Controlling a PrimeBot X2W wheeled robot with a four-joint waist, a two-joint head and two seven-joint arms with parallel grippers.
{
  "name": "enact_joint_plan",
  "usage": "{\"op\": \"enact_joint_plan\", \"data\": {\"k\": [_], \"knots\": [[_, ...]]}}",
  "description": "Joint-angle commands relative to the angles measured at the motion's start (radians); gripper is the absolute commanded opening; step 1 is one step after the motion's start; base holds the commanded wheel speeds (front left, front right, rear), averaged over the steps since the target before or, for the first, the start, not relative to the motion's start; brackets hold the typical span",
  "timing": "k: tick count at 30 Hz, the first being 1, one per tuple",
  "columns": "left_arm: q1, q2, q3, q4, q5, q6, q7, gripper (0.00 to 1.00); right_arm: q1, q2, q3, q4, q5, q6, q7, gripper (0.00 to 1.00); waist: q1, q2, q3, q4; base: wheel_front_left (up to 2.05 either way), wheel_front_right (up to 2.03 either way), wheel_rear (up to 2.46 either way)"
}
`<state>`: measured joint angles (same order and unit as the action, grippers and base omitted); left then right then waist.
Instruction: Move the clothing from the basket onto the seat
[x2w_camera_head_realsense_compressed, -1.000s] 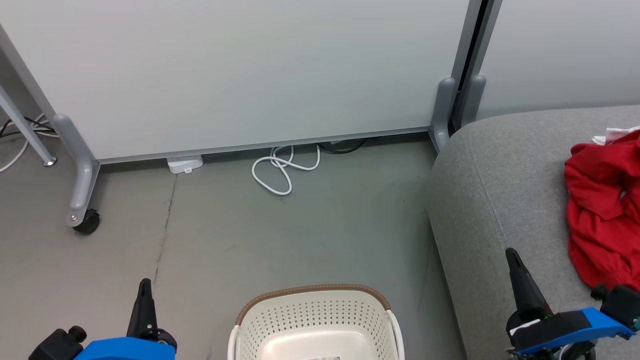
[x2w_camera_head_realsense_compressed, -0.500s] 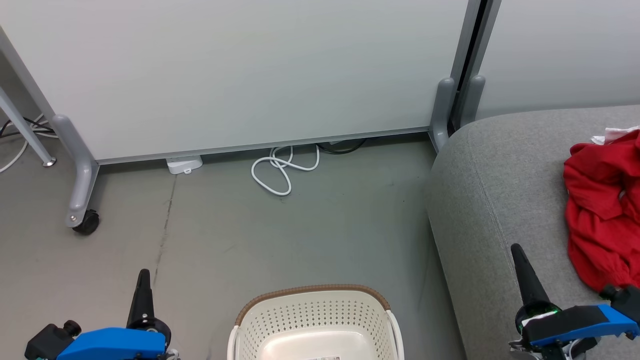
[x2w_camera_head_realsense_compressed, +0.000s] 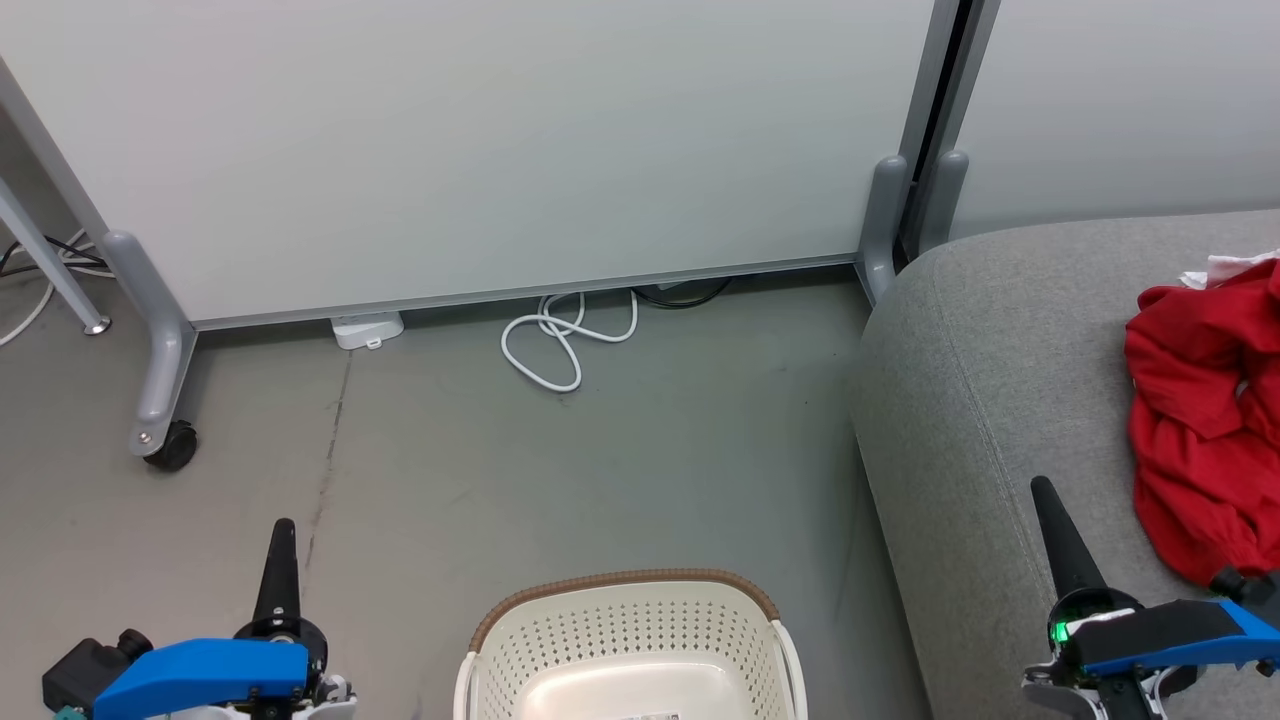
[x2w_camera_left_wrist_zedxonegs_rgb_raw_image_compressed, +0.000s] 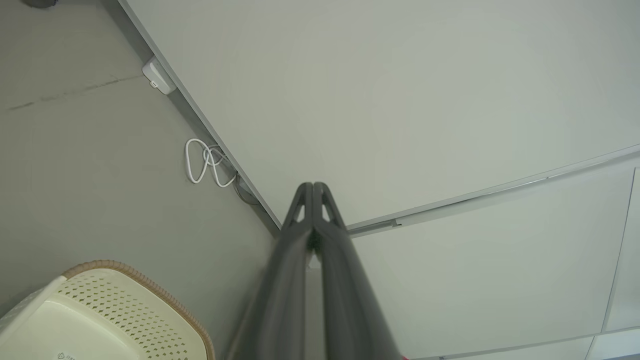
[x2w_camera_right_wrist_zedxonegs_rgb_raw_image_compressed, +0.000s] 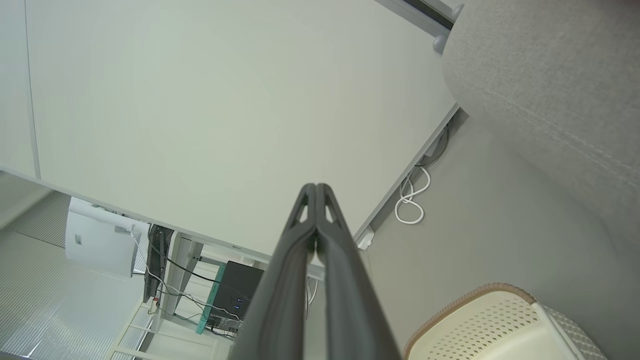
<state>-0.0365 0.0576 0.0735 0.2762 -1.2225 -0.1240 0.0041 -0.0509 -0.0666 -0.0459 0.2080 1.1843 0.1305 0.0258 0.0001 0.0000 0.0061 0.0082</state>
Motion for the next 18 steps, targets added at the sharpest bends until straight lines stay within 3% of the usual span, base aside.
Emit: {"op": "enact_joint_plan", "data": {"k": [1, 18], "knots": [[-0.024, 0.002, 0.005, -0.012, -0.028, -0.007, 0.008, 0.0, -0.021, -0.006, -0.006, -0.002, 0.035, 0.0, 0.008, 0.0, 0.0, 0.0, 0.0, 0.0, 0.0, 0.0, 0.0], [-0.044, -0.001, 0.02, -0.02, -0.157, -0.009, 0.046, 0.0, -0.036, -0.005, -0.02, 0.011, 0.182, 0.0, 0.03, 0.0, 0.0, 0.0, -0.001, -0.003, 0.0, 0.0, 0.0]]}}
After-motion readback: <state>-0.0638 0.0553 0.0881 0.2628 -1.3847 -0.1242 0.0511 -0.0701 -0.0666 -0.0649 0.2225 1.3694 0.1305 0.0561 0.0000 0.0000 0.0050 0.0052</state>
